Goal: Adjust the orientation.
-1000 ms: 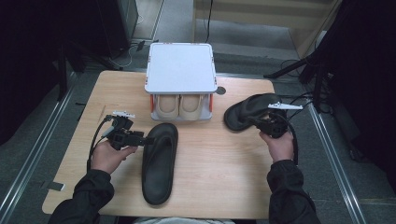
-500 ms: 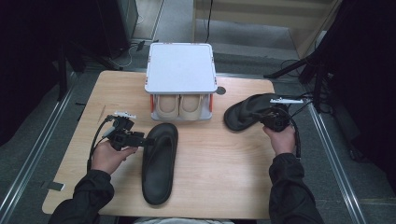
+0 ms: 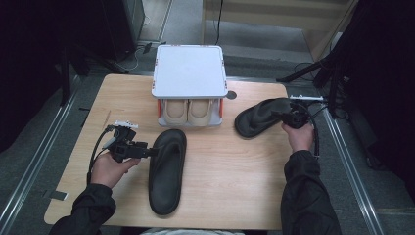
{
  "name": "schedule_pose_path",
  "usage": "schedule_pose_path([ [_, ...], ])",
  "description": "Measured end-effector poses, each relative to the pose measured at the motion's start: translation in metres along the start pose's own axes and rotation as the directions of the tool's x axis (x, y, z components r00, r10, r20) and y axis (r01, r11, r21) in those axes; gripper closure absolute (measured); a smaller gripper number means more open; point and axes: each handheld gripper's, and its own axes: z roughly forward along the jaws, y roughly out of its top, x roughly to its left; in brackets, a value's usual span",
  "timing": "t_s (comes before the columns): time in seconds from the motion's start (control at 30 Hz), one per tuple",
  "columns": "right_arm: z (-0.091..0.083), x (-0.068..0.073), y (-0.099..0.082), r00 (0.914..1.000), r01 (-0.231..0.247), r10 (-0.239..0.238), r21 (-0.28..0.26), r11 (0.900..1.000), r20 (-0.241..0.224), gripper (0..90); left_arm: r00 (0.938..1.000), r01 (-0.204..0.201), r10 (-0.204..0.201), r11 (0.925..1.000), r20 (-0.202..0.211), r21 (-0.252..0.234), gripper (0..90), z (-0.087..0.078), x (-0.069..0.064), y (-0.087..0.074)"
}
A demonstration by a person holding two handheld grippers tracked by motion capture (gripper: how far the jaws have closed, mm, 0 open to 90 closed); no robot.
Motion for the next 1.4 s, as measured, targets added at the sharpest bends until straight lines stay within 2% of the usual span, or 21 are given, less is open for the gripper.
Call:
schedule_pose_path([
  [0.1, 0.003, -0.011, 0.003, 0.9991, -0.041, 0.041, -0.021, 0.9989, -0.013, 90.0, 0.9999, 0.014, -0.014, 0.9999, -0.004, -0.002, 36.4, -0.002, 0.001, -0.004],
  [0.23, 0.005, -0.021, 0.008, 0.9981, -0.056, 0.056, -0.017, 0.9983, 0.024, 90.0, 0.9997, 0.023, -0.023, 0.9997, -0.009, -0.002, 36.4, -0.004, 0.003, -0.007],
  [0.3, 0.009, -0.025, 0.009, 0.9974, -0.052, 0.052, -0.005, 0.9986, 0.05, 90.0, 0.9995, 0.028, -0.028, 0.9996, -0.012, -0.001, 36.5, -0.005, 0.003, -0.009],
  [0.5, 0.018, -0.031, 0.011, 0.9962, -0.046, 0.045, 0.019, 0.9987, 0.075, 90.0, 0.9993, 0.033, -0.033, 0.9994, -0.017, -0.005, 36.5, -0.007, 0.005, -0.012],
  [0.77, 0.015, -0.027, 0.01, 0.9964, -0.036, 0.032, 0.046, 0.9983, 0.078, 90.0, 0.9993, 0.033, -0.034, 0.9993, -0.018, -0.014, 36.5, -0.007, 0.006, -0.01],
  [0.97, 0.006, -0.022, 0.001, 0.9972, -0.028, 0.024, 0.052, 0.9982, 0.071, 90.0, 0.9994, 0.033, -0.033, 0.9992, -0.007, -0.021, 36.5, -0.006, 0.007, -0.007],
  [1.13, -0.002, -0.013, -0.007, 0.9961, -0.001, -0.006, 0.082, 0.9967, 0.088, 90.0, 0.9993, 0.038, -0.038, 0.999, 0.002, -0.023, 36.5, -0.005, 0.01, -0.003],
  [1.4, -0.011, 0.002, -0.017, 0.9967, 0.022, -0.031, 0.112, 0.9934, 0.075, 90.0, 0.9994, 0.032, -0.032, 0.9992, 0.008, -0.024, 36.5, -0.003, 0.016, 0.004],
])
